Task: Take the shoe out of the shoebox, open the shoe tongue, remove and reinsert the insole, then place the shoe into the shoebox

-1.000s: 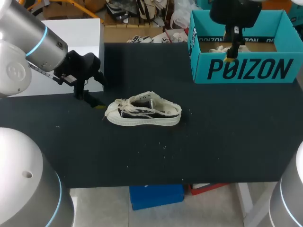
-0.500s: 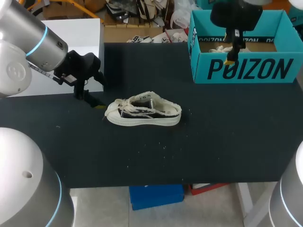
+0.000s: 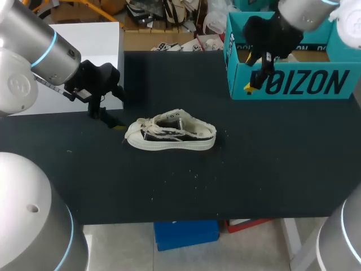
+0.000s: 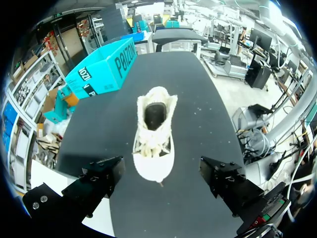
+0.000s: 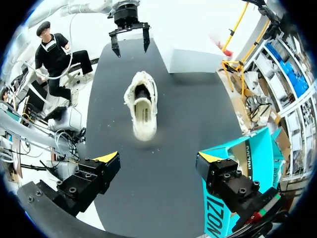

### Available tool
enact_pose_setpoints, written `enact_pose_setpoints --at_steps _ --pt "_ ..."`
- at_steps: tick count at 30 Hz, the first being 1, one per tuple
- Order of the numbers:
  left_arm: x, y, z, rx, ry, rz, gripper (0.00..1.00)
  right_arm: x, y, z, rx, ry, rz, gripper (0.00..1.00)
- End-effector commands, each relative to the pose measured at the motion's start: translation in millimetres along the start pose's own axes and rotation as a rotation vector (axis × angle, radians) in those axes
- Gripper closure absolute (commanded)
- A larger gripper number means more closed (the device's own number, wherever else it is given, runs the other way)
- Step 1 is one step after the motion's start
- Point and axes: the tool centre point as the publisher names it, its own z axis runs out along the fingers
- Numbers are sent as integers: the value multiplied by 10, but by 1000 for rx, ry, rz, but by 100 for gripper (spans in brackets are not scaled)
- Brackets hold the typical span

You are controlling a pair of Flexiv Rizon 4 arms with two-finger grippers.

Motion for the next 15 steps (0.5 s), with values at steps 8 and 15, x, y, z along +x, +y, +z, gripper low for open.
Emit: enact_pose_setpoints --at_steps 8,15 --pt "8 12 5 3 -4 3 0 273 124 405 -193 -12 -71 0" --pt "8 12 5 3 -4 3 0 296 138 435 -159 7 -75 0"
